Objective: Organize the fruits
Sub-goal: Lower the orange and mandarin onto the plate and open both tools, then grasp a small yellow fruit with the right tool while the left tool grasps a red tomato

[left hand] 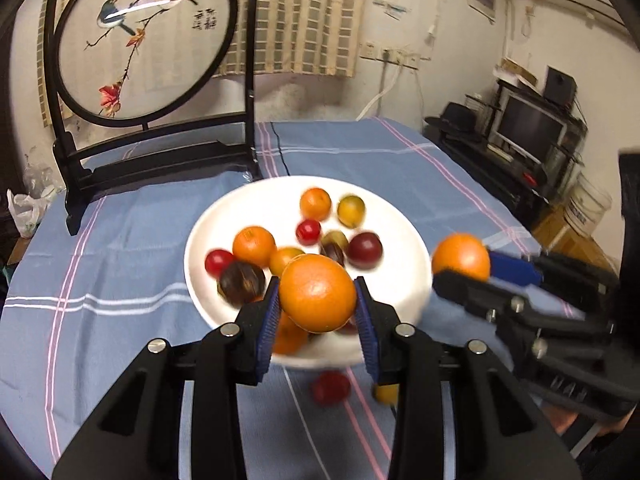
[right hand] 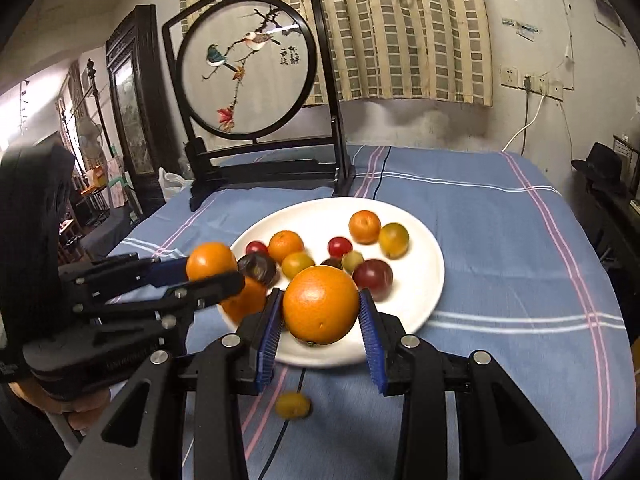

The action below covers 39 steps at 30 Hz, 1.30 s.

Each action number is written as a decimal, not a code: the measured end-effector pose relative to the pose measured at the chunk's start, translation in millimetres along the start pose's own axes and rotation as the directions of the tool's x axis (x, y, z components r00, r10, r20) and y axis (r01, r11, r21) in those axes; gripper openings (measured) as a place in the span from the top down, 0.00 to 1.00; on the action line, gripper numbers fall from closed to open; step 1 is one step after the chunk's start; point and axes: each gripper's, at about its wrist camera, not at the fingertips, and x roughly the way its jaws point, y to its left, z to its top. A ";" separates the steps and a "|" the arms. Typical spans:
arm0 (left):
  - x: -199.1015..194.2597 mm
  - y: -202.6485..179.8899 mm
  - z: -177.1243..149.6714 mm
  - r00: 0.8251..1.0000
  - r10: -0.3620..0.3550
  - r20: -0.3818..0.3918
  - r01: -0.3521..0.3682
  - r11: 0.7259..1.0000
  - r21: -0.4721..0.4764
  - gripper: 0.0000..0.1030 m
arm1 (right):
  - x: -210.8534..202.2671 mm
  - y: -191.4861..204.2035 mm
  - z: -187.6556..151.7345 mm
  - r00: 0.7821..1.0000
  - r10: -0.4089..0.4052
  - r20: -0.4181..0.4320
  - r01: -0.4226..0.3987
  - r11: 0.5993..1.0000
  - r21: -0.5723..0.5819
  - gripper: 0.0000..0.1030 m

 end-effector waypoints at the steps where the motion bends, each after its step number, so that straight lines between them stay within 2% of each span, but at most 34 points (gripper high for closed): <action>1: 7.2 4.7 7.1 1.000 0.004 0.000 -0.004 1.000 -0.019 0.66 | 5.8 -1.8 1.9 1.000 -0.001 -0.004 0.001 1.000 0.006 0.63; 8: 48.1 15.8 22.2 0.998 0.028 -0.051 -0.031 0.998 -0.061 0.66 | 50.7 -24.0 -0.1 0.998 0.001 -0.063 0.004 0.996 0.087 0.63; 13: 65.3 21.0 21.6 0.997 0.022 -0.070 -0.029 0.995 -0.097 0.65 | 64.9 -34.3 -5.2 0.996 0.017 -0.092 -0.006 0.992 0.124 0.62; 14: 66.0 22.0 20.3 0.997 0.031 -0.068 -0.039 0.993 -0.109 0.51 | 66.7 -36.4 -6.8 0.995 0.022 -0.093 -0.009 0.990 0.139 0.56; 15: 65.5 23.7 18.8 0.997 0.047 -0.061 -0.054 0.991 -0.121 0.29 | 67.8 -37.8 -7.5 0.995 0.021 -0.096 -0.007 0.989 0.148 0.49; 16: 61.8 24.9 16.9 0.996 0.075 -0.045 -0.080 0.988 -0.133 0.23 | 68.4 -39.5 -8.6 0.995 0.015 -0.098 0.000 0.988 0.157 0.43; 17: 57.6 25.8 15.6 0.996 0.088 -0.024 -0.091 0.986 -0.136 0.21 | 67.4 -40.4 -9.9 0.995 0.003 -0.098 0.012 0.987 0.157 0.43; 23: 33.7 23.4 9.6 0.997 0.073 0.006 -0.071 0.989 -0.130 0.21 | 52.9 -37.5 -10.5 0.997 -0.005 -0.080 0.016 0.991 0.136 0.43; 29: 14.9 27.3 -13.1 0.995 0.103 0.000 -0.102 0.985 -0.138 0.18 | 34.1 -31.4 -13.3 0.998 -0.004 -0.056 0.010 0.993 0.114 0.43; 39: -10.9 29.3 -42.7 0.997 0.082 0.000 -0.081 0.986 -0.144 0.14 | 19.9 -5.8 -46.4 0.991 0.044 -0.123 -0.040 0.999 0.036 0.43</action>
